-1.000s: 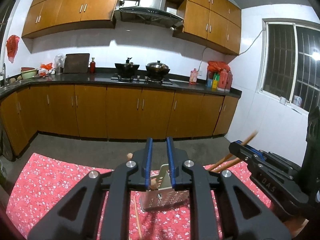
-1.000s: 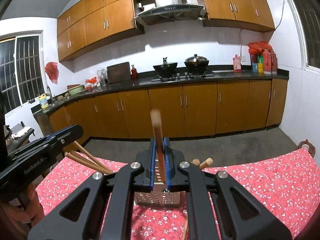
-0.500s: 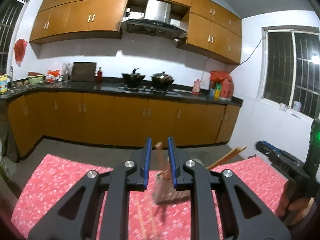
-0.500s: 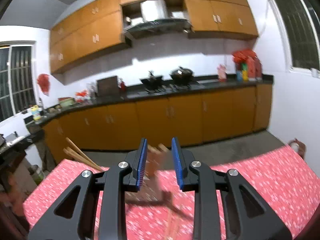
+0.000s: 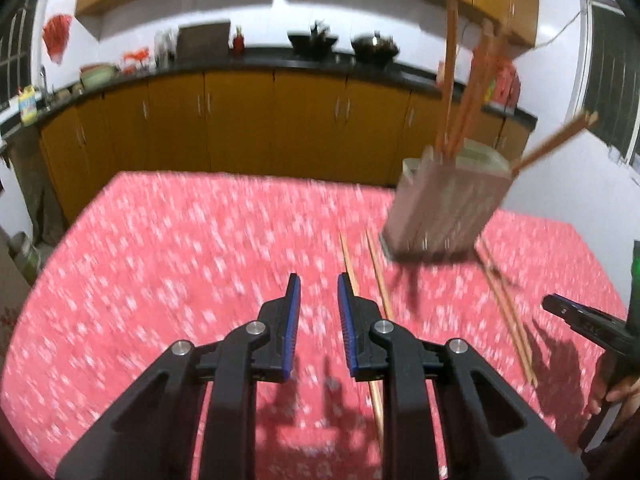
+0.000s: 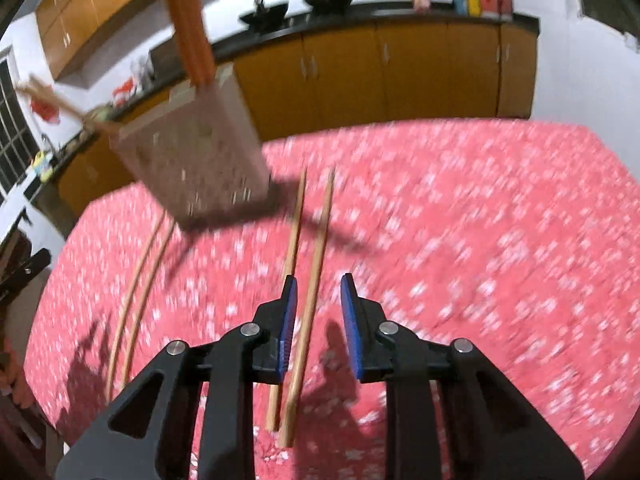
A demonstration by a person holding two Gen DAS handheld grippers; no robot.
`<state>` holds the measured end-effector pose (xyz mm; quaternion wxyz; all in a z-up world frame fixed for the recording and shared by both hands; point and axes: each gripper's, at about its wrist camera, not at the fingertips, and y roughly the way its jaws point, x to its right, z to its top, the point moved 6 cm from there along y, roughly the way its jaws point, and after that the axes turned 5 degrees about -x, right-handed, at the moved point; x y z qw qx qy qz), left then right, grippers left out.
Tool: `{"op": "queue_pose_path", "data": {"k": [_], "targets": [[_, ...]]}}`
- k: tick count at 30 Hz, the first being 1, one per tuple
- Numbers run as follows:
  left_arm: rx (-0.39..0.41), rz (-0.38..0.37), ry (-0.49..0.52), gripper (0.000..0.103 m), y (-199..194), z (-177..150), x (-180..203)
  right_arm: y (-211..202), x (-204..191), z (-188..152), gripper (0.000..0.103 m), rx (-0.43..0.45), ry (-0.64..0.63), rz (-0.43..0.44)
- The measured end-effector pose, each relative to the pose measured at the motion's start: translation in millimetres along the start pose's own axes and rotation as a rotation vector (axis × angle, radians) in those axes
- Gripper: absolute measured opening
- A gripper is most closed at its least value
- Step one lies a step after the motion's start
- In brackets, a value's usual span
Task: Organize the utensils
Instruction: 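Lower the right tool onto another chopstick while the left tool lowers onto one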
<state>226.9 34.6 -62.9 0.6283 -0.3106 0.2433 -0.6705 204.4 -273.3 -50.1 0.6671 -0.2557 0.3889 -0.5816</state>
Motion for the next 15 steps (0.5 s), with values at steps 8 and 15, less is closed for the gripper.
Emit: {"op": "queue_pose_path", "data": {"k": [8,15], "targets": [[-0.096,-0.046,0.001,0.02,25.7,-32.5,6.2,30.6,-6.5,-29.0,0.017,-0.079,-0.029,-0.025],[-0.13,-0.079,0.017,0.02,31.5,-40.9,17.5,30.1,4.2,-27.9,0.007,-0.06,-0.044,-0.088]]}}
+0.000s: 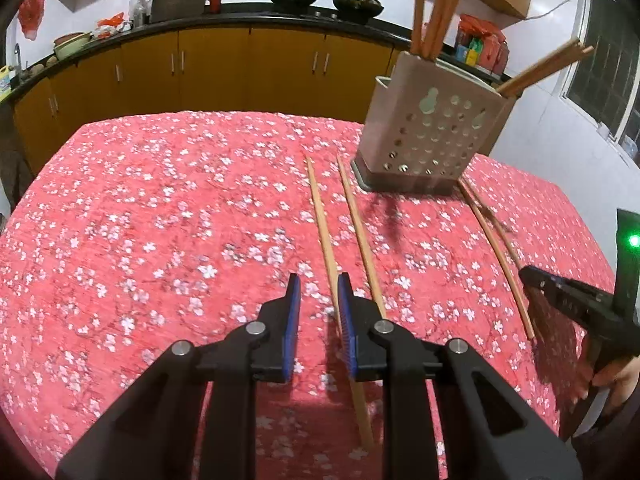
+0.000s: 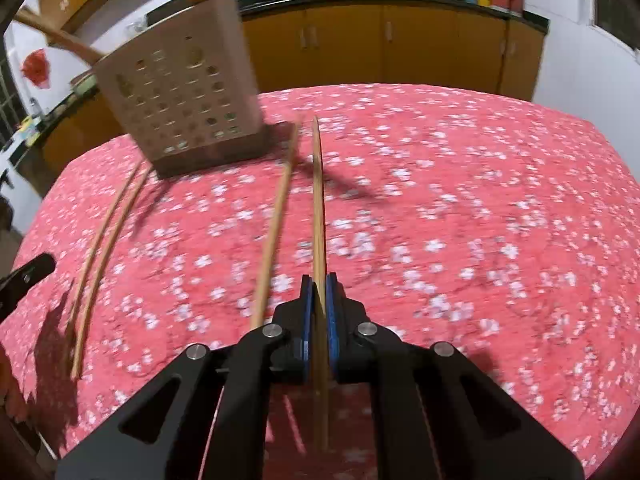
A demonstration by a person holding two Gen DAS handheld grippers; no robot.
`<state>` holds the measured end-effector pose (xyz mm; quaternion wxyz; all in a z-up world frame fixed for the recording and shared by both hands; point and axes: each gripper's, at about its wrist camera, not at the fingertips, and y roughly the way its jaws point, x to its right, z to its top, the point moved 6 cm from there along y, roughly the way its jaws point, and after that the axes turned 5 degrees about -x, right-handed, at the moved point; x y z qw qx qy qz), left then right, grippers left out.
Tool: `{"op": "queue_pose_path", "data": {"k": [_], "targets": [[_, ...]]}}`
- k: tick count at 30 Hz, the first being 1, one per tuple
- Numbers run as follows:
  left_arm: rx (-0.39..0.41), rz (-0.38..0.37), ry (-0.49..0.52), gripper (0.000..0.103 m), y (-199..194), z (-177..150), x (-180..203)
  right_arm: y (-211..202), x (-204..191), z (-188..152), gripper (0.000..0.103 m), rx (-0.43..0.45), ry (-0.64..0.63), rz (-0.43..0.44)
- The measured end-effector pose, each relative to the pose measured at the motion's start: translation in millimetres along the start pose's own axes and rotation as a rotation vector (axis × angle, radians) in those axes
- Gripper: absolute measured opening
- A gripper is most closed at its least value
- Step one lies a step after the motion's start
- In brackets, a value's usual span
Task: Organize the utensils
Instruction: 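Lower the right tool onto another chopstick while the left tool lowers onto one, then close the right tool on its chopstick while the left tool closes on another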
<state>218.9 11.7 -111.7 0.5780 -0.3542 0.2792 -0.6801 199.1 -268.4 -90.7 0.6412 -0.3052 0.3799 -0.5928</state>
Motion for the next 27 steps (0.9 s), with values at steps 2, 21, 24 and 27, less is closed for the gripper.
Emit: {"op": "queue_pose_path", "data": {"k": [2,21,24,27], "targets": [[-0.008,-0.007,0.002,0.02,2.3,-0.4,2.6,-0.2,12.4,2.3,0.007,0.008,0.04,-0.03],[-0.071,0.072,0.054,0.008,33.7,-11.0,11.2,-1.3,29.2,0.0,0.007,0.017,0.059,-0.026],[-0.065,0.106,0.021,0.008,37.4,-0.7,-6.4,0.9,23.0,1.4,0.007,0.017,0.037,-0.015],[-0.055,0.141,-0.022,0.008,40.1,8.0,-27.4,3.8,19.9,5.0,0.007,0.024,0.023,-0.021]]}}
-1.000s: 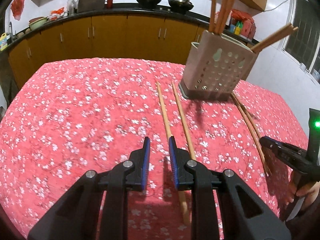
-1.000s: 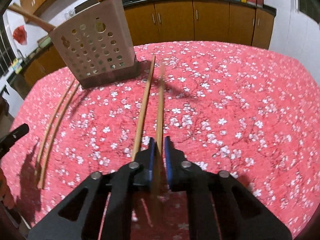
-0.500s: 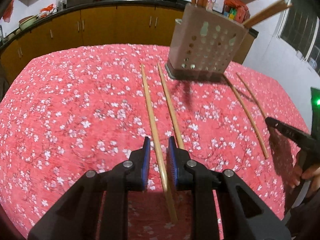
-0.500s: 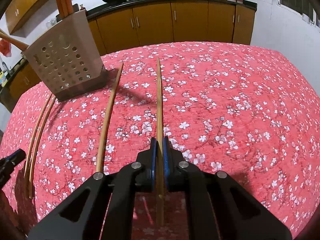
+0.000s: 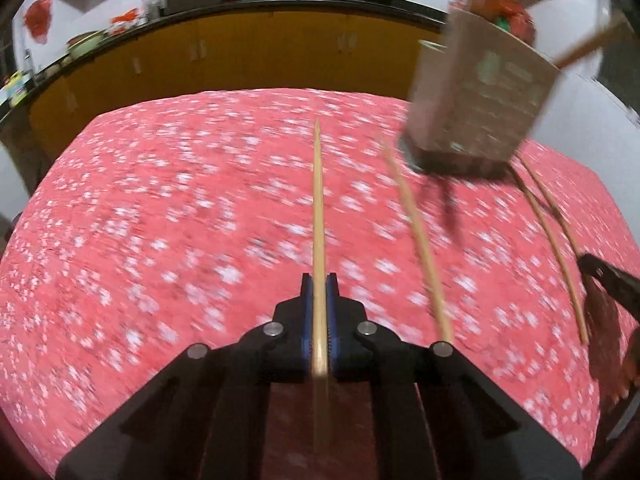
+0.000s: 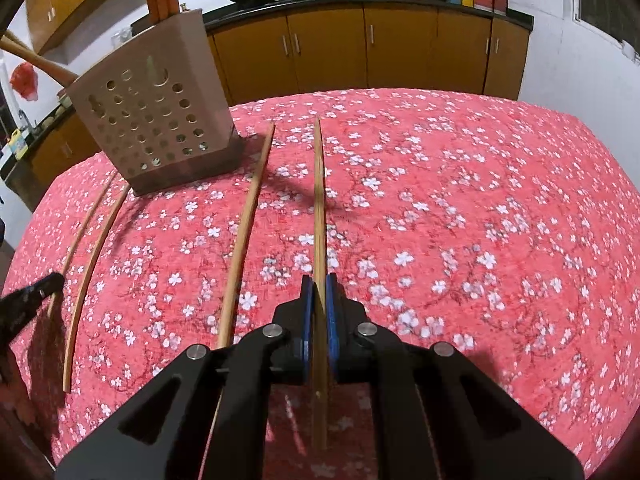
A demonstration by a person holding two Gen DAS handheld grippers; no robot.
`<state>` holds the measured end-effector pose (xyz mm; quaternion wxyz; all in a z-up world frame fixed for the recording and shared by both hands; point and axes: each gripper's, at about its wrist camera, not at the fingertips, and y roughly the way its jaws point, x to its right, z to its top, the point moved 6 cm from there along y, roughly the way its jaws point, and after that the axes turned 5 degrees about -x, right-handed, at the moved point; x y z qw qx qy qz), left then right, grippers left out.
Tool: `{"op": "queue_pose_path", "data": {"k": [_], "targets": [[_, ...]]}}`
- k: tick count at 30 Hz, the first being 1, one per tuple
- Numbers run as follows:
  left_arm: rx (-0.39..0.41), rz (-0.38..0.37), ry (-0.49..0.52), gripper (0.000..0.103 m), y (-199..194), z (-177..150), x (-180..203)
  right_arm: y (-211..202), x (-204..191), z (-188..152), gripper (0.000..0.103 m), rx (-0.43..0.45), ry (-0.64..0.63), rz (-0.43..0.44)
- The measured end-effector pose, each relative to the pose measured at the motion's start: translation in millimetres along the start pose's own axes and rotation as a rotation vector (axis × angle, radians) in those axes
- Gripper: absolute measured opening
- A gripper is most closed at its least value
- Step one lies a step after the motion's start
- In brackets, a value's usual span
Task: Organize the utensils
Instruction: 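Close the right tool on its chopstick while the left tool closes on another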
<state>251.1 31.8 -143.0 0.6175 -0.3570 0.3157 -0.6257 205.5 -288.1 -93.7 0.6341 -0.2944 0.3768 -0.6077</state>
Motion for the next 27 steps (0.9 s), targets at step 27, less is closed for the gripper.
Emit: {"op": "queue_pose_path", "data": {"k": [27], "targets": [[0.011,-0.024,-0.033,0.009,2.7,6.6,-20.5,6.7,1.0,6.0,0.008,0.017,0.014,0.007]]}}
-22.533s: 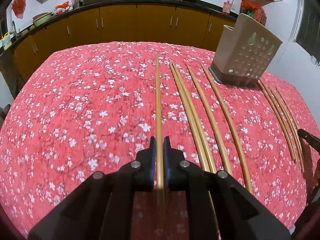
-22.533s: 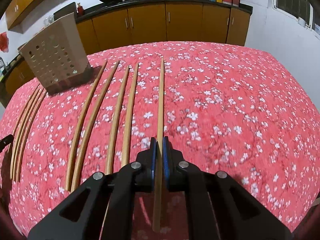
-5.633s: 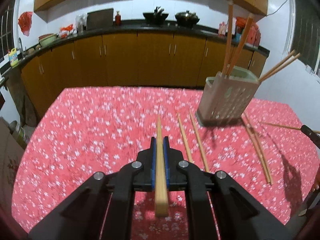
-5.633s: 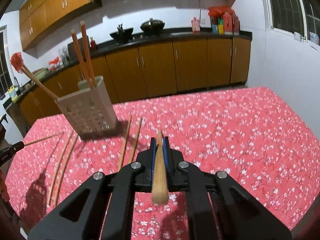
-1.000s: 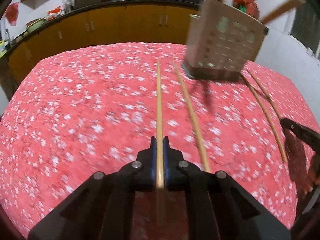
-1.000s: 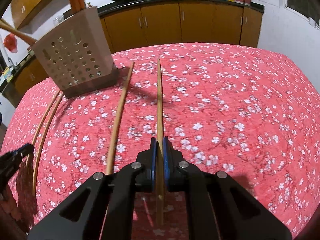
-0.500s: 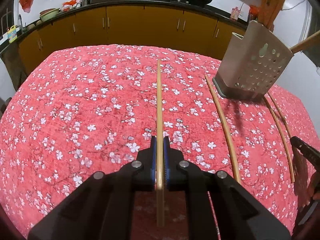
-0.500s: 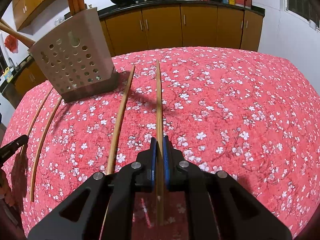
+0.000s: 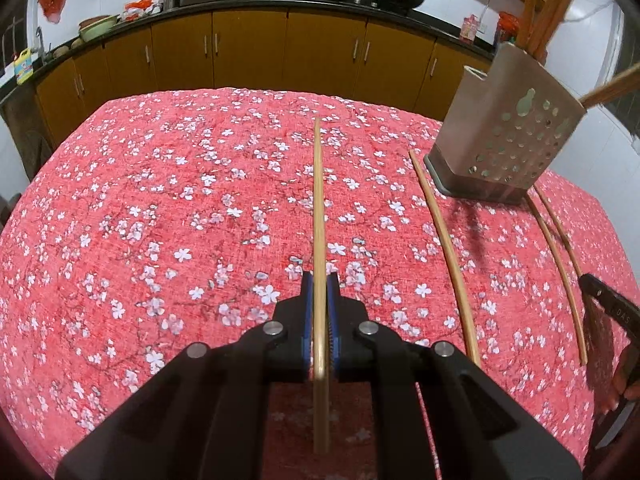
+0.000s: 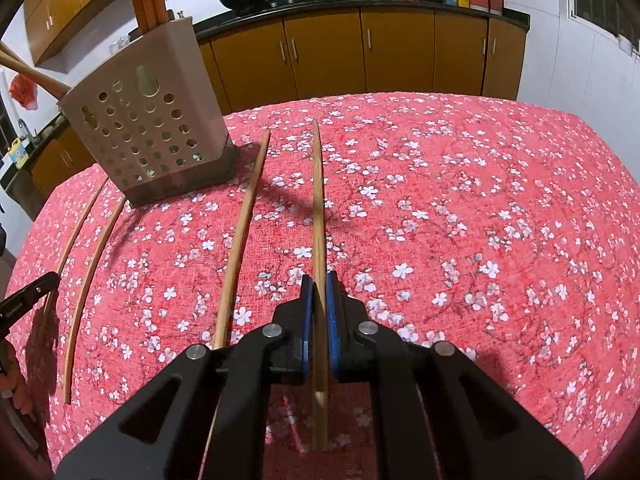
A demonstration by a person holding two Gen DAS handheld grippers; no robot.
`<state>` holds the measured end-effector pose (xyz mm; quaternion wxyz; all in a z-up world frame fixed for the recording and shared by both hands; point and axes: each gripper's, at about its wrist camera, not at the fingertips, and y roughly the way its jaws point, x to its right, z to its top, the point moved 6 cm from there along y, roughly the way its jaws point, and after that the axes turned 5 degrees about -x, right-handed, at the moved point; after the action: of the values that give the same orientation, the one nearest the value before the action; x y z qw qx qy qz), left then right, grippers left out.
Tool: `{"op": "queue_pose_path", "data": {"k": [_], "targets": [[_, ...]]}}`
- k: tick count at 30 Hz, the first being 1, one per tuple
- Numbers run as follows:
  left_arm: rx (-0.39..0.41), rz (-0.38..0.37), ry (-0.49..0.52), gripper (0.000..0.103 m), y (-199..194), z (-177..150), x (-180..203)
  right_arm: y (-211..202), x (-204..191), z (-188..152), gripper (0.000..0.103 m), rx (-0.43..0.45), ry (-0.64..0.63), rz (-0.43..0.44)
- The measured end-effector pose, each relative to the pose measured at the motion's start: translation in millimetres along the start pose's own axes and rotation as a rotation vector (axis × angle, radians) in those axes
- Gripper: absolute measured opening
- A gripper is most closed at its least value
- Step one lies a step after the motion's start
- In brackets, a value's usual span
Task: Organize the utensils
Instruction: 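Close the right tool on its chopstick while the left tool closes on another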
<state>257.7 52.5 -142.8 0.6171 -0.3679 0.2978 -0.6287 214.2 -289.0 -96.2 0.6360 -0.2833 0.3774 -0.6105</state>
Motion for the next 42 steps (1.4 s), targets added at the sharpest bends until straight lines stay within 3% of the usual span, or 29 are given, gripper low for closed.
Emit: {"op": "queue_pose_path", "data": {"k": [42], "targets": [[-0.004,0.026,0.056,0.009,-9.7,-15.5,3.9,-15.3,-1.9,-12.7,0.008,-0.004,-0.014,-0.001]]}}
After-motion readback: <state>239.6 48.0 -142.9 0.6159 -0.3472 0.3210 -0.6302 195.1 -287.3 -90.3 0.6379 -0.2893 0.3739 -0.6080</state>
